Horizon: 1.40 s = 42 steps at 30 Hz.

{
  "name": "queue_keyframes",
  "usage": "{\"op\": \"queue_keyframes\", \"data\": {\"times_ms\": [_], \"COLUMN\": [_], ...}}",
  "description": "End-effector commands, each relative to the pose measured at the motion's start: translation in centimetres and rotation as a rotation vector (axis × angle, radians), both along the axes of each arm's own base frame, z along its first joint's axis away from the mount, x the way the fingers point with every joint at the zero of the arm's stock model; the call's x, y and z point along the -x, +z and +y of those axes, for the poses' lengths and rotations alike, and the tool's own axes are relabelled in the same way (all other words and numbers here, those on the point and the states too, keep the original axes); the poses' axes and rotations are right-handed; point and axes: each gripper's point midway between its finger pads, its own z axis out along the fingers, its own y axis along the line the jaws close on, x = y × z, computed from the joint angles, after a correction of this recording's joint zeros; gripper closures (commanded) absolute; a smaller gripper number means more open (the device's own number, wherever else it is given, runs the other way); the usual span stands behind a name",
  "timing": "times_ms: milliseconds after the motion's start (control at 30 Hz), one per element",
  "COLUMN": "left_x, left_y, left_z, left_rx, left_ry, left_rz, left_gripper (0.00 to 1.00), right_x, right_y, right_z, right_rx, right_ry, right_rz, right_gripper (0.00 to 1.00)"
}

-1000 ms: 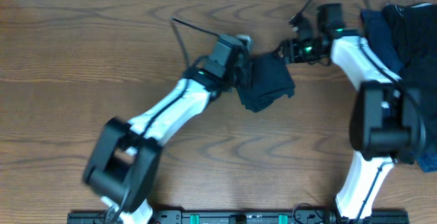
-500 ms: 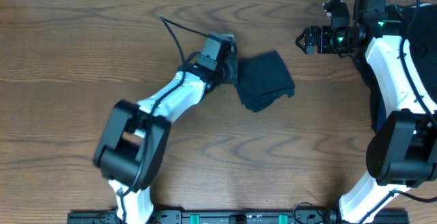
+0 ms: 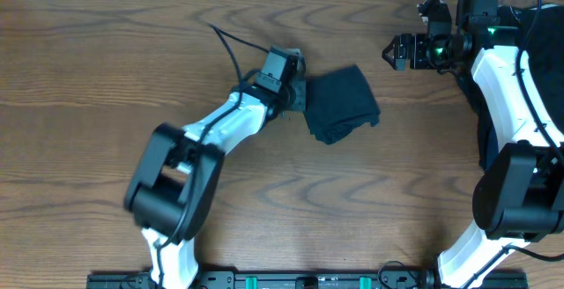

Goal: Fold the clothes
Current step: 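Carry the black bundle leftward with the left gripper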

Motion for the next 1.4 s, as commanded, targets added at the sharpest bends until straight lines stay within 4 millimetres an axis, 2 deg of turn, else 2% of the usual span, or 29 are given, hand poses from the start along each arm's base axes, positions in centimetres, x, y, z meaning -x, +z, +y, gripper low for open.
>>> {"op": "queue_keyframes", "data": {"times_ms": [0,100,167,233,433,533,667,800,900,933,1033,1100,1200,1367], "left_x": [-0.9,-0.1,0.6,1.4,2.8,2.7,1.9,1.8,1.6,1.4,0.3,-0.9,-2.5,-4.7], "left_y": [8.0,10.6,10.8,10.3,6.8,5.1,1.8,-2.2,-4.7,-5.1,-5.2,-5.2,-5.4,-5.7], "left_z": [0.3,0.2,-0.3,-1.1,-4.2,-5.5,-5.7,-4.8,-3.9,-3.3,-1.4,0.8,5.2,12.5], "left_rx": [0.048,0.066,0.051,0.037,-0.018,-0.046,-0.072,-0.097,-0.102,-0.101,-0.064,-0.026,0.018,0.031], "left_ry": [0.004,-0.005,-0.053,-0.105,-0.227,-0.288,-0.293,-0.267,-0.225,-0.204,-0.092,0.027,0.201,0.374], "left_rz": [-0.170,-0.204,-0.208,-0.197,-0.172,-0.195,-0.178,-0.097,-0.039,-0.024,0.017,0.055,0.110,0.132], "left_gripper": [0.94,0.94,0.94,0.94,0.94,0.94,0.94,0.93,0.93,0.90,0.89,0.90,0.94,0.94], "right_x": [0.1,0.1,0.1,0.1,0.0,0.1,0.0,0.0,0.1,0.1,0.1,0.1,0.1,0.1], "right_y": [-0.3,-0.3,-0.3,-0.3,-0.3,-0.3,-0.3,-0.3,-0.3,-0.3,-0.3,-0.3,-0.3,-0.3], "right_z": [0.1,0.1,0.1,0.1,0.1,0.1,0.1,0.1,0.1,0.1,0.1,0.1,0.1,0.1], "right_rx": [0.004,0.004,0.003,0.003,0.004,0.004,0.003,0.004,0.004,0.004,0.004,0.004,0.004,0.004], "right_ry": [0.003,0.003,0.002,0.002,0.003,0.003,0.002,0.003,0.003,0.003,0.003,0.003,0.003,0.003], "right_rz": [0.007,0.007,0.007,0.007,0.007,0.007,0.007,0.007,0.007,0.007,0.007,0.007,0.007,0.007], "right_gripper": [0.01,0.01,0.01,0.01,0.01,0.01,0.01,0.01,0.01,0.01,0.01,0.01,0.01,0.01]}}
